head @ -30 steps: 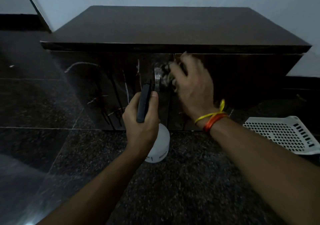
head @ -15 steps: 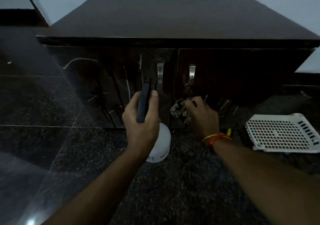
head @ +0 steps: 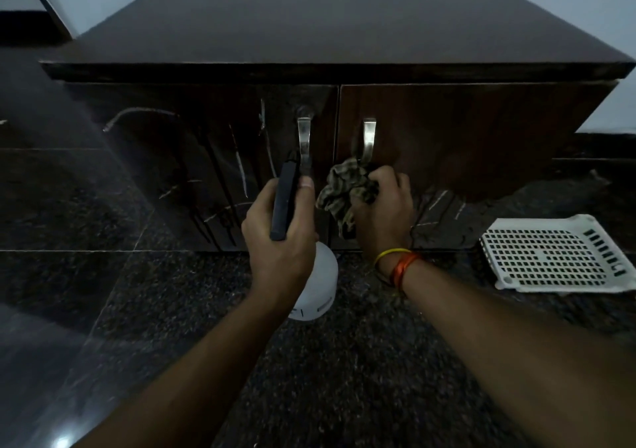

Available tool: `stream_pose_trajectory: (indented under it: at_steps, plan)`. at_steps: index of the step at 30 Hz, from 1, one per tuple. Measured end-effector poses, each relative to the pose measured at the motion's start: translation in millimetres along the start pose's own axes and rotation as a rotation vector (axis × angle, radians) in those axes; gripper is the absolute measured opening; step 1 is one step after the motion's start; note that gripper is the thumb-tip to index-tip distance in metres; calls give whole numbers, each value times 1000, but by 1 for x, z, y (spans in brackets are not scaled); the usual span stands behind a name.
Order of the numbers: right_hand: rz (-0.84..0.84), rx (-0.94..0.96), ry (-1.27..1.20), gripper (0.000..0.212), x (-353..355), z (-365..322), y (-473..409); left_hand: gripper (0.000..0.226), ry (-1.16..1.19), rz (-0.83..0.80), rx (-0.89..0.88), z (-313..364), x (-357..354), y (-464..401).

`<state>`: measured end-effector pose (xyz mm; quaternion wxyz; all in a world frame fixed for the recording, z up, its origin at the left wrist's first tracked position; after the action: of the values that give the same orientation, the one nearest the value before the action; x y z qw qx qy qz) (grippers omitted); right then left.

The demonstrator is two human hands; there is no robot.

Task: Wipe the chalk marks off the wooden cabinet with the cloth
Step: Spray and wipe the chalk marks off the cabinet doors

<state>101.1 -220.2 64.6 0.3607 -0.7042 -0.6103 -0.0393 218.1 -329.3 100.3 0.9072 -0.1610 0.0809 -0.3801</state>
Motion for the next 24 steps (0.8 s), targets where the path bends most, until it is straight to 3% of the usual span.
stream_pose_trajectory:
  at_steps: [8, 16, 24]
  plan:
    - [-9, 27, 4, 31, 10, 0, -3, 31, 1, 16, 7, 1, 0, -1]
    - [130, 109, -109, 36, 34, -16, -15, 19, -8, 16, 12, 5, -5, -3]
    - [172, 48, -156, 23, 38, -26, -21, 22, -11, 4, 5, 5, -8, 2]
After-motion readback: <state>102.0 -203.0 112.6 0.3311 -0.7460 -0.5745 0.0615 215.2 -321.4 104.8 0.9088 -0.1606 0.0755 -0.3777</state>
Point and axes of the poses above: each hand's wrist, its own y-axis away from the middle knuckle, its own x-axis out of the back of the hand, z = x × y, the point moved 4 cm from there along -y, towards the middle knuckle, and after that the axes turned 2 degrees about z, right-handed, at the moved point
